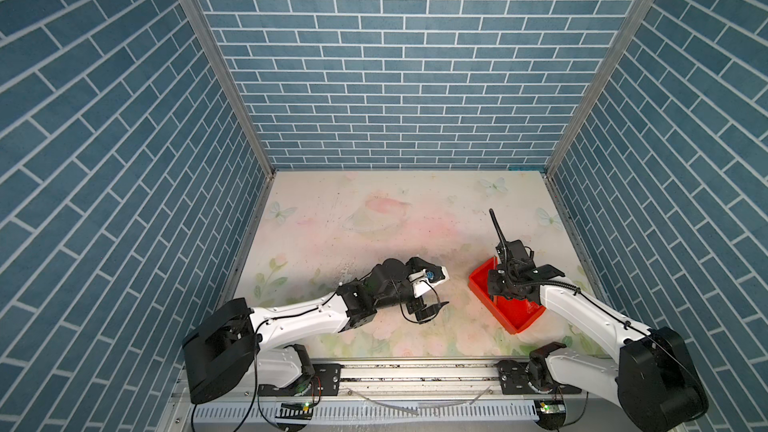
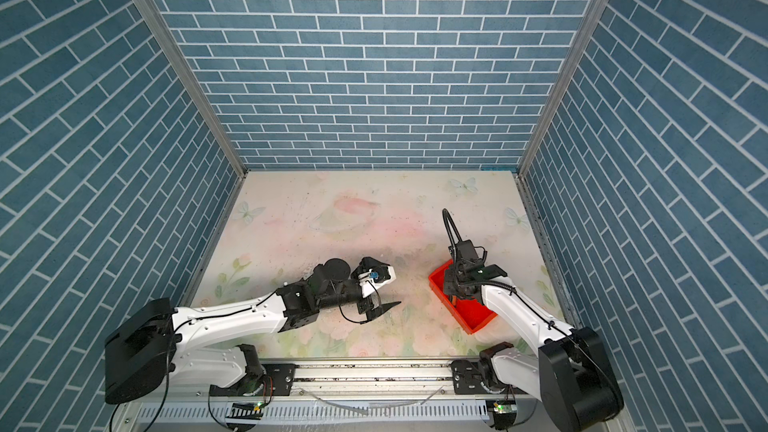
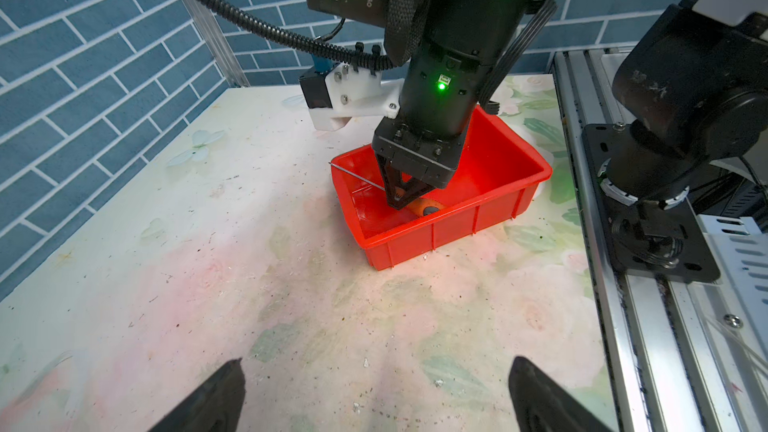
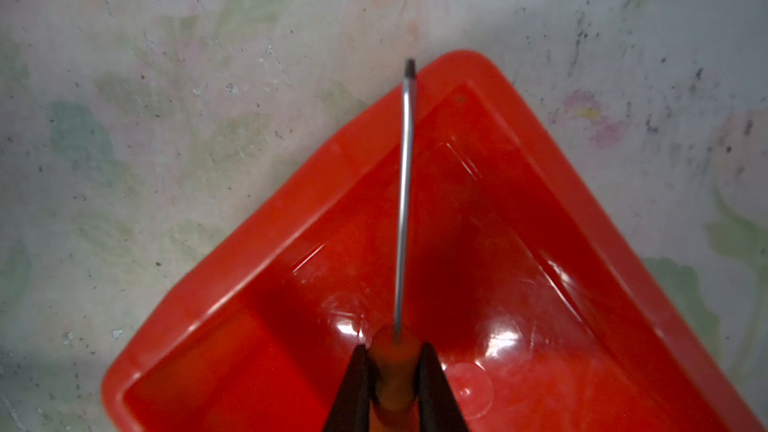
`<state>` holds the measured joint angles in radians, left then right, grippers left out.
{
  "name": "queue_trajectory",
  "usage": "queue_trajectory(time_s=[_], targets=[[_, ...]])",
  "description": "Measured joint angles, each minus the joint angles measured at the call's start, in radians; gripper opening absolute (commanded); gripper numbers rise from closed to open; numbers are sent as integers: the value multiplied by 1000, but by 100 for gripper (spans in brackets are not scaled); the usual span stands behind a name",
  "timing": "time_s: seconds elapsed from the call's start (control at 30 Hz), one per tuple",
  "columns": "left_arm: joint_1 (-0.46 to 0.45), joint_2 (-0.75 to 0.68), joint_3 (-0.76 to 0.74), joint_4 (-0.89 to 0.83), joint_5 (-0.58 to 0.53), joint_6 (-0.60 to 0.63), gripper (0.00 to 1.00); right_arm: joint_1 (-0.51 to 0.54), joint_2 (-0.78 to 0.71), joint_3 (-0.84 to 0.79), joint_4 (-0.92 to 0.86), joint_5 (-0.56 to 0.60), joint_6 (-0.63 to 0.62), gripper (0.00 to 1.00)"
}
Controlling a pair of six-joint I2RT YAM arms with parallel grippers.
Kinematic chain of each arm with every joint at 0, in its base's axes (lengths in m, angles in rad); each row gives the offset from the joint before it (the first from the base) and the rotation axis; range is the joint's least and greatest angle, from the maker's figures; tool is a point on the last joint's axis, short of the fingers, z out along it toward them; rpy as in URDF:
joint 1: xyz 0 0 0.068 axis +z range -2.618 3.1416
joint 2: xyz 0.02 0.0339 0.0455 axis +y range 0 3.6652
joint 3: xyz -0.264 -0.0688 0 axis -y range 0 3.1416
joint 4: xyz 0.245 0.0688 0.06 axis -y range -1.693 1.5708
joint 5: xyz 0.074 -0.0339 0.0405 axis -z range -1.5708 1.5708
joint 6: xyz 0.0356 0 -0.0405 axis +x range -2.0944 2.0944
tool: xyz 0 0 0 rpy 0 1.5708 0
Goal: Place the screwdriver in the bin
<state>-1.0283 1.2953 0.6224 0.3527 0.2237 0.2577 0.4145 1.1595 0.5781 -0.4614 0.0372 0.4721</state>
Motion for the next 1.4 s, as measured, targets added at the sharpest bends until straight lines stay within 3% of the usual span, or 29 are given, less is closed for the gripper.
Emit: queue_trajectory(time_s=[0.27, 0.5, 0.83, 1.0, 1.4], targets=[[0, 0, 0, -4, 3, 0, 100, 0, 8, -9, 43, 7, 3, 0], [0, 0, 0, -5, 2, -3, 100, 0, -31, -23, 26, 13, 8, 41], [15, -20, -10, 12, -59, -19, 100, 0, -206, -10, -31, 27, 43, 73], [73, -64, -40, 20, -108, -27, 100, 0, -246, 60, -38, 66, 31, 91], [322, -195, -142, 49, -253, -41, 100, -65, -228, 109, 194, 169, -129, 99]])
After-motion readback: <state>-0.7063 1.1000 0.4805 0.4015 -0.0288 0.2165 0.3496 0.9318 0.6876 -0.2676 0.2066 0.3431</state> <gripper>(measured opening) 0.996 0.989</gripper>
